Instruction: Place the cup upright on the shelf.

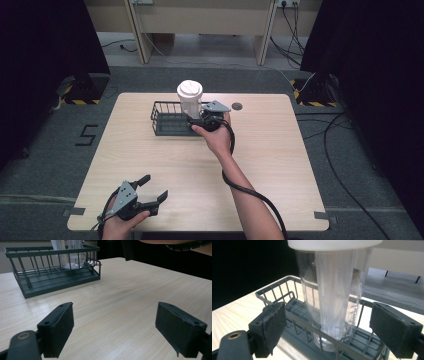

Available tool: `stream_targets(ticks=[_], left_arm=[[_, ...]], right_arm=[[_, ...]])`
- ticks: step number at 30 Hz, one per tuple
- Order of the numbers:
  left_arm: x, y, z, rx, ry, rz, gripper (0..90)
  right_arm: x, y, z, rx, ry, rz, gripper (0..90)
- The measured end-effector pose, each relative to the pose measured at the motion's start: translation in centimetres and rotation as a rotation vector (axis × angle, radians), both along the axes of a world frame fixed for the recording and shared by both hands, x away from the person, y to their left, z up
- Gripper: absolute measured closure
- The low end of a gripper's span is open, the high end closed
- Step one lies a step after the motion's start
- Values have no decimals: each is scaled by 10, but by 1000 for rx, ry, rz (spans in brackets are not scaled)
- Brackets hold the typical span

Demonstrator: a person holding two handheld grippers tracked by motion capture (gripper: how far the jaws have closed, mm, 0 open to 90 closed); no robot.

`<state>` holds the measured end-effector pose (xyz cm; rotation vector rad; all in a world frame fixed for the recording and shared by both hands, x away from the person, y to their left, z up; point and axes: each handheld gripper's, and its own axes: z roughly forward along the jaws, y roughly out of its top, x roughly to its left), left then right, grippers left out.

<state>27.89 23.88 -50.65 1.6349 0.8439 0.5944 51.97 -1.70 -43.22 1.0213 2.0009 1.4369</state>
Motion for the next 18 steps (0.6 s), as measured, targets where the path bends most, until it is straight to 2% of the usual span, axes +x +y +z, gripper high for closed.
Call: stream_targets(ticks=[18], left_arm=[[0, -1, 0, 7, 2, 1, 148]], right_arm=[[-20, -26, 1, 6, 1, -5, 153]])
